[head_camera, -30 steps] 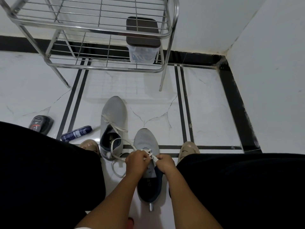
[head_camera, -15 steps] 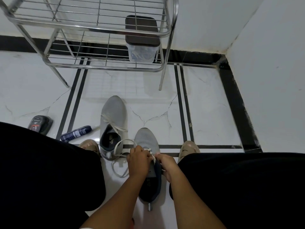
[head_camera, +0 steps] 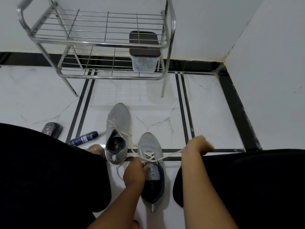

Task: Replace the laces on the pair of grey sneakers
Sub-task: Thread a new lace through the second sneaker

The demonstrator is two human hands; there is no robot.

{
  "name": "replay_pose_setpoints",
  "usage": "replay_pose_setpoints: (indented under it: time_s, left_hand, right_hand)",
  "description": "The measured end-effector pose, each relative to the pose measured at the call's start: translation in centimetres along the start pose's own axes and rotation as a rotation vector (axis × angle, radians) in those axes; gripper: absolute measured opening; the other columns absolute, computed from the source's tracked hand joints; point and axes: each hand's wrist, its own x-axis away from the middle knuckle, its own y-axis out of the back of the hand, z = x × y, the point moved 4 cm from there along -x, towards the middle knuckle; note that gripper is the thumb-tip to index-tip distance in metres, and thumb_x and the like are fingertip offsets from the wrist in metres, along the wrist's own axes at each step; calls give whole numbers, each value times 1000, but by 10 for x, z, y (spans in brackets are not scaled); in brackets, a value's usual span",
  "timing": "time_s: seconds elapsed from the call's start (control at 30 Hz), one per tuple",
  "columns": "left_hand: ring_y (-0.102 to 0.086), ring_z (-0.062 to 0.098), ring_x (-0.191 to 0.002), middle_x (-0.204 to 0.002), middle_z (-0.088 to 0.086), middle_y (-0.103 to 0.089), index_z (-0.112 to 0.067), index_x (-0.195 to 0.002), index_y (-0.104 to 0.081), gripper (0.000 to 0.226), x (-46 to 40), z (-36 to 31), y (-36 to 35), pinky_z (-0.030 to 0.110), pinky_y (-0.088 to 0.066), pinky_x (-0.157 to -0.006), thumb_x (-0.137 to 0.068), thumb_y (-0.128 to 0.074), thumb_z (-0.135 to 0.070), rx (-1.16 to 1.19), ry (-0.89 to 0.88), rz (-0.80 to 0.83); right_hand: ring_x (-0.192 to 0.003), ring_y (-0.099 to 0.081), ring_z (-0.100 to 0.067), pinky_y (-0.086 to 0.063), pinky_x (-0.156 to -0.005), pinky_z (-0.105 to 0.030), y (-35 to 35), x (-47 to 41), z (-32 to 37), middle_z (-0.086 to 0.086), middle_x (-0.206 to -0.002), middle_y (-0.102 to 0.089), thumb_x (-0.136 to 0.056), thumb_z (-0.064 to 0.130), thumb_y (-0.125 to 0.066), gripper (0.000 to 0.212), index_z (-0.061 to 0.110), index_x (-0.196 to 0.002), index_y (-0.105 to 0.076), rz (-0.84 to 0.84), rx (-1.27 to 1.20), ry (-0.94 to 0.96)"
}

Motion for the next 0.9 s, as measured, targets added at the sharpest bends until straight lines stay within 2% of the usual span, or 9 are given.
replay_pose_setpoints:
  time_s: [0.07, 0.17, 0.27, 0.33, 0.47, 0.6, 0.67, 0.77, 0.9]
  left_hand:
    - [-61, 26, -101, -107, 6, -62, -16, -105, -52, 35, 0, 2, 0, 33, -45, -75, -86, -60, -44, -26, -4, 34]
    - [-61, 25, -102, -109, 5, -62, -16, -107, -52, 35, 1, 1, -1, 32, -46, -77, -86, -60, -43, -53, -21, 80]
    - [-61, 24, -102, -109, 5, -62, -16, -107, -52, 35, 0, 0, 1, 33, -48, -78, -86, -60, -42, -69, -49, 104]
    - [-61, 23, -103, -109, 5, -63, -16, -108, -53, 34, -1, -1, 2, 33, -48, -80, -87, -60, -42, -90, -59, 118]
    - [-60, 24, -105, -112, 6, -62, -15, -110, -54, 31, 0, -1, 5, 32, -46, -79, -89, -57, -38, -132, -73, 121]
    - [-60, 27, -103, -111, 10, -63, -13, -109, -56, 27, -1, 0, 7, 32, -46, -78, -92, -50, -33, -119, -54, 110]
    - [-60, 27, -102, -110, 10, -63, -13, -109, -55, 30, -1, 0, 8, 33, -49, -80, -93, -48, -38, -87, -47, 110]
    - [-60, 30, -103, -112, 9, -64, -16, -114, -50, 31, -4, -1, 13, 32, -42, -74, -97, -42, -40, 7, -37, 55]
    - [-61, 26, -104, -114, 5, -66, -23, -114, -61, 23, -15, -2, 16, 30, -46, -79, -96, -48, -30, -33, -77, 87]
  right_hand:
    - [-71, -54, -22, -44, -61, -32, 0, 12, 48, -7, -89, -53, -96, 10, -28, 20, 5, -111, -41, -191, -16, 367]
    - [-73, -54, -21, -41, -61, -28, -24, 38, 65, -5, -89, -62, -100, 25, -36, 20, 14, -104, -52, 83, 495, 721]
    - [-93, -61, -25, -51, -77, -32, -36, 31, -27, -8, -114, -64, -95, 14, -43, 27, 19, -111, -64, 606, 1199, 565]
    - [-111, -59, -28, -49, -92, -32, -21, 29, -83, -9, -126, -61, -91, 11, -47, 34, 20, -119, -64, 767, 1463, 460]
    - [-106, -60, -29, -51, -86, -33, -4, 30, -111, -10, -118, -63, -90, 18, -48, 26, 18, -109, -67, 727, 1498, 400]
    - [-106, -61, -31, -53, -81, -38, 14, 3, -83, -13, -121, -60, -91, 16, -56, 32, 8, -122, -58, 274, 1263, 202]
    - [-103, -63, -32, -55, -81, -39, 23, -5, -79, -16, -121, -60, -93, 13, -55, 32, 3, -124, -57, 190, 1266, 122]
    - [-109, -60, -30, -53, -82, -36, 14, 5, -81, -13, -126, -56, -96, 12, -48, 34, 10, -129, -55, 258, 1406, 283]
    - [-112, -56, -29, -48, -86, -33, -12, 24, -101, -9, -127, -53, -94, 20, -48, 32, 25, -122, -60, 673, 1487, 527]
